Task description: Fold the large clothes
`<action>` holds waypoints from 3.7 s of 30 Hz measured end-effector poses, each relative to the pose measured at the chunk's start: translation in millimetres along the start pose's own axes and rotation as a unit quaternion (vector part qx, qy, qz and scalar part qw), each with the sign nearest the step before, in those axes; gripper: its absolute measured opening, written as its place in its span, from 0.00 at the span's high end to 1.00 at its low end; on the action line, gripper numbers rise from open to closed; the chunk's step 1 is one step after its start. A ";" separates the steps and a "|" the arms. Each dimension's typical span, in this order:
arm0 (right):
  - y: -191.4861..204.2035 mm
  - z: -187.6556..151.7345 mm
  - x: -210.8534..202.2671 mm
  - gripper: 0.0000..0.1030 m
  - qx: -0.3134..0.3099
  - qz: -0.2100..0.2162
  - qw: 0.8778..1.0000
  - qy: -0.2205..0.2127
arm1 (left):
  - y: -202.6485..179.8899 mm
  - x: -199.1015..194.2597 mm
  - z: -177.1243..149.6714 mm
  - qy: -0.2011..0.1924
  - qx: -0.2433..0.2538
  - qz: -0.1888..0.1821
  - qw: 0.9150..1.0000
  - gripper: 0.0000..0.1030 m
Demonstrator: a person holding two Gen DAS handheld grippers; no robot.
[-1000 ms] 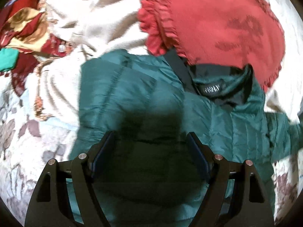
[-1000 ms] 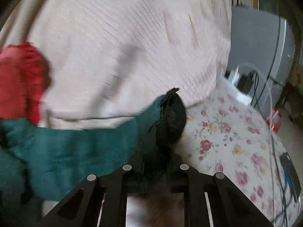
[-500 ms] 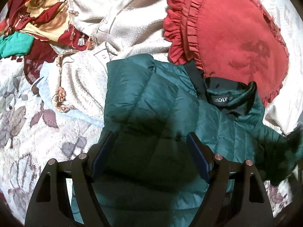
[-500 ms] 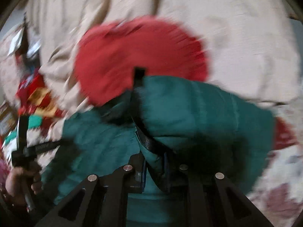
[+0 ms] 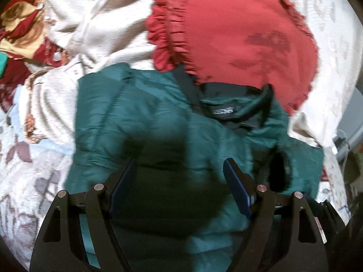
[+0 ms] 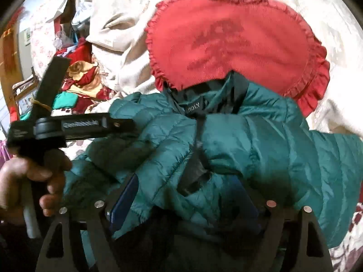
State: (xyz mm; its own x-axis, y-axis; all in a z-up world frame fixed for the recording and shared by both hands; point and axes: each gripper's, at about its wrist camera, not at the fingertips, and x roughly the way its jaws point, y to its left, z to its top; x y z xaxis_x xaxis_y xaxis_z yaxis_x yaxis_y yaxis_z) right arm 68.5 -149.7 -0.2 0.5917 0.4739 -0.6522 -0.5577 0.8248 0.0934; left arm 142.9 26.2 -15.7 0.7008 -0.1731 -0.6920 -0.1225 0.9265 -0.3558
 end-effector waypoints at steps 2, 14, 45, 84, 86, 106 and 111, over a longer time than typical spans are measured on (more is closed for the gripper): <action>-0.4 0.6 -15.6 0.21 -0.004 0.002 1.000 0.001 | -8.9 -2.2 -2.2 -0.002 0.008 -0.023 1.000 0.24; -52.3 -77.2 -12.3 0.07 0.059 -0.089 0.982 0.158 | -105.5 9.9 -25.8 0.014 0.131 -0.221 0.966 0.23; -60.9 -78.4 4.1 0.00 0.067 -0.095 0.980 0.162 | 67.3 -33.5 10.7 0.011 -0.026 -0.067 0.997 0.88; -186.3 35.1 95.9 0.59 0.162 -0.084 0.981 0.061 | 12.6 10.8 -34.0 0.041 0.050 0.137 0.988 0.42; -186.0 28.8 95.0 0.57 0.158 -0.083 0.983 0.039 | 13.3 13.2 -32.7 0.049 0.045 0.127 0.990 0.35; -66.4 26.9 87.9 0.25 0.036 -0.025 0.994 0.099 | 32.1 14.7 -21.0 0.054 0.013 0.125 0.991 0.24; -76.5 33.0 38.7 0.25 0.072 -0.043 0.994 0.070 | 38.2 -21.4 -13.4 0.017 0.008 0.122 0.992 0.24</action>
State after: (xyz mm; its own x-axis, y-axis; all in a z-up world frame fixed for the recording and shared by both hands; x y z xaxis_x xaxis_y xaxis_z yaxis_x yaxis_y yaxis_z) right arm 153.3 -184.2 -7.8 0.5410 0.3605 -0.7599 -0.4128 0.9010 0.1335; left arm 113.8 60.8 -22.9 0.6283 0.0457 -0.7766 -0.2735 0.9475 -0.1654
